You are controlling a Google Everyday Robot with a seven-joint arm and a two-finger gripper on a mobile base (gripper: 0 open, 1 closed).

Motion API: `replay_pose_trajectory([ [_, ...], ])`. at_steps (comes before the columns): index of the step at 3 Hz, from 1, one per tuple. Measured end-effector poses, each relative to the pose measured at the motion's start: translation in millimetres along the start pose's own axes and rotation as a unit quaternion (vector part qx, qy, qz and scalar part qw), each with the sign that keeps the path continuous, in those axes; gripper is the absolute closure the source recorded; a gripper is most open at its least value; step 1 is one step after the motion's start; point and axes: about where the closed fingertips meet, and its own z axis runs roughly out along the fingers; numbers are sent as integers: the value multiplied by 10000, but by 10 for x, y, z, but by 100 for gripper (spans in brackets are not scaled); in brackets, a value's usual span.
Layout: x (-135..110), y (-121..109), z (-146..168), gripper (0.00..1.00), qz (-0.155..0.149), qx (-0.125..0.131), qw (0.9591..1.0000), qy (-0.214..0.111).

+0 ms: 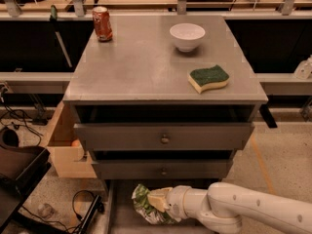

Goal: Place green jalapeno chip bag into bottom drawer

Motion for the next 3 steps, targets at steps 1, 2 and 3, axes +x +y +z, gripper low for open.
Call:
replay_pose_trajectory([
  [1,520,-483,317,100,83,98,9981,597],
  [2,1015,-985,459,100,221,329,9934,1072],
  [3,1381,-1370,554,100,517,589,9899,1178],
])
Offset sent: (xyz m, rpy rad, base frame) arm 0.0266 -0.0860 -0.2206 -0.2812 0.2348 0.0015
